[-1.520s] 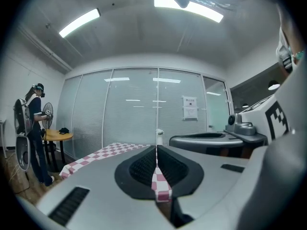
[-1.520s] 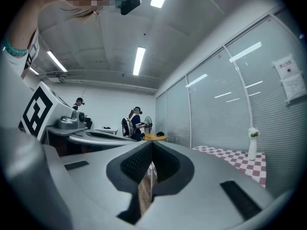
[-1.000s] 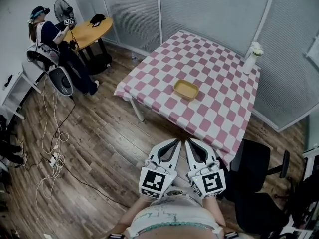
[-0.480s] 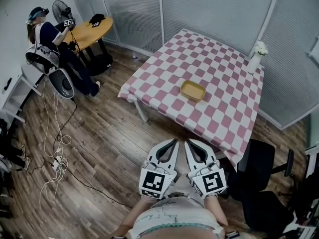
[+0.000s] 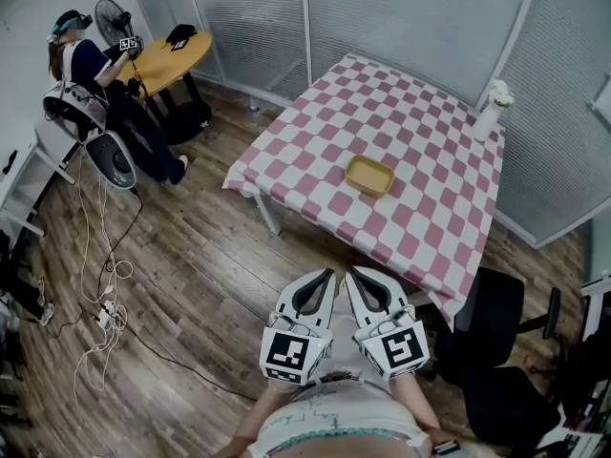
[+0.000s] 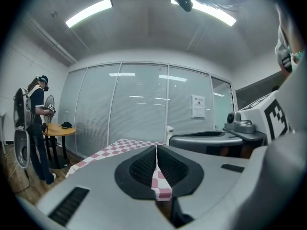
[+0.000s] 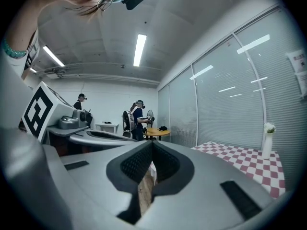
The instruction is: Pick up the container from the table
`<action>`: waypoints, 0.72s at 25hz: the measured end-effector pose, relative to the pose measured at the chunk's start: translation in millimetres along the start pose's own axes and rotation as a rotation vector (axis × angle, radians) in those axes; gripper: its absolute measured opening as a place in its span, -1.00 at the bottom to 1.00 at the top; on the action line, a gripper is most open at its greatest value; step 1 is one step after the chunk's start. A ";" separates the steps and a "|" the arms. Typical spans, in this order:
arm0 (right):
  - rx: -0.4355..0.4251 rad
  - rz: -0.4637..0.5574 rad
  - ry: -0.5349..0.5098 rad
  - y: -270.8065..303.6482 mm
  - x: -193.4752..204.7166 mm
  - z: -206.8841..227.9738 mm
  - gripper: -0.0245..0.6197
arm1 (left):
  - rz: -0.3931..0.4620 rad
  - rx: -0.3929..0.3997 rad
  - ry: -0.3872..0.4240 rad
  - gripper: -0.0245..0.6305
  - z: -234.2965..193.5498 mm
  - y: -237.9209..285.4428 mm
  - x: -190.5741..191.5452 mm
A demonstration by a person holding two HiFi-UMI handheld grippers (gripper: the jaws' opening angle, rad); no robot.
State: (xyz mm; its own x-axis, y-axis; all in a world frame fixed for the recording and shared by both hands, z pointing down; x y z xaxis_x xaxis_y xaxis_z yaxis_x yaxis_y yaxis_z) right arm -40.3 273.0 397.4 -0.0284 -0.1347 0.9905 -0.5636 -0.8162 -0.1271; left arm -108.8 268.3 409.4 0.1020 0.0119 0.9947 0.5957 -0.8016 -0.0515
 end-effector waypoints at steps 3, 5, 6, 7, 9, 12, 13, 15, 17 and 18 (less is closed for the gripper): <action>-0.002 0.000 0.003 12.5 0.3 11.0 -0.94 | -0.003 -0.006 -0.002 -0.87 -8.4 10.8 -0.2; -0.007 0.007 0.003 23.8 1.0 19.4 -0.94 | 0.004 -0.009 -0.004 -0.87 -15.0 21.4 -2.3; -0.012 0.015 0.002 31.0 1.2 23.8 -0.94 | 0.008 -0.011 0.000 -0.87 -19.4 27.7 -3.3; -0.017 0.023 0.002 38.8 1.2 28.5 -0.94 | 0.011 -0.013 0.006 -0.87 -24.3 34.8 -4.5; -0.021 0.039 0.000 54.2 0.3 39.3 -0.94 | 0.017 -0.014 0.019 -0.87 -33.9 51.0 -8.0; -0.018 0.051 0.002 73.9 -2.2 58.5 -0.94 | 0.021 -0.011 0.026 -0.87 -46.0 77.5 -13.0; -0.017 0.053 0.004 80.0 -2.5 65.4 -0.94 | 0.020 -0.010 0.027 -0.87 -49.5 86.5 -13.9; -0.019 0.057 0.007 92.3 -2.4 78.8 -0.94 | 0.015 -0.010 0.031 -0.87 -55.7 103.4 -15.5; -0.026 0.060 0.009 104.0 -2.0 90.6 -0.94 | 0.009 -0.014 0.036 -0.87 -61.7 117.8 -16.2; -0.029 0.062 0.011 109.6 -1.9 96.2 -0.94 | 0.007 -0.016 0.037 -0.87 -64.7 124.4 -16.5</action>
State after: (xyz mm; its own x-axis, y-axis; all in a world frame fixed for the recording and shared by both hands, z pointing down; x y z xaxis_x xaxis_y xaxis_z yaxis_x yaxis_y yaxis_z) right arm -22.6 129.8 376.5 -0.0732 -0.1780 0.9813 -0.5843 -0.7897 -0.1869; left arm -87.9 129.7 392.3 0.0761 -0.0155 0.9970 0.5819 -0.8113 -0.0570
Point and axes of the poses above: the fingertips, and each gripper's own axes: y forward along the fingers, z to its right, x out of its underside, the point moved 3 cm from there along -y, backward along the fingers, and after that the axes turned 11 degrees about z, right-handed, at the moved point
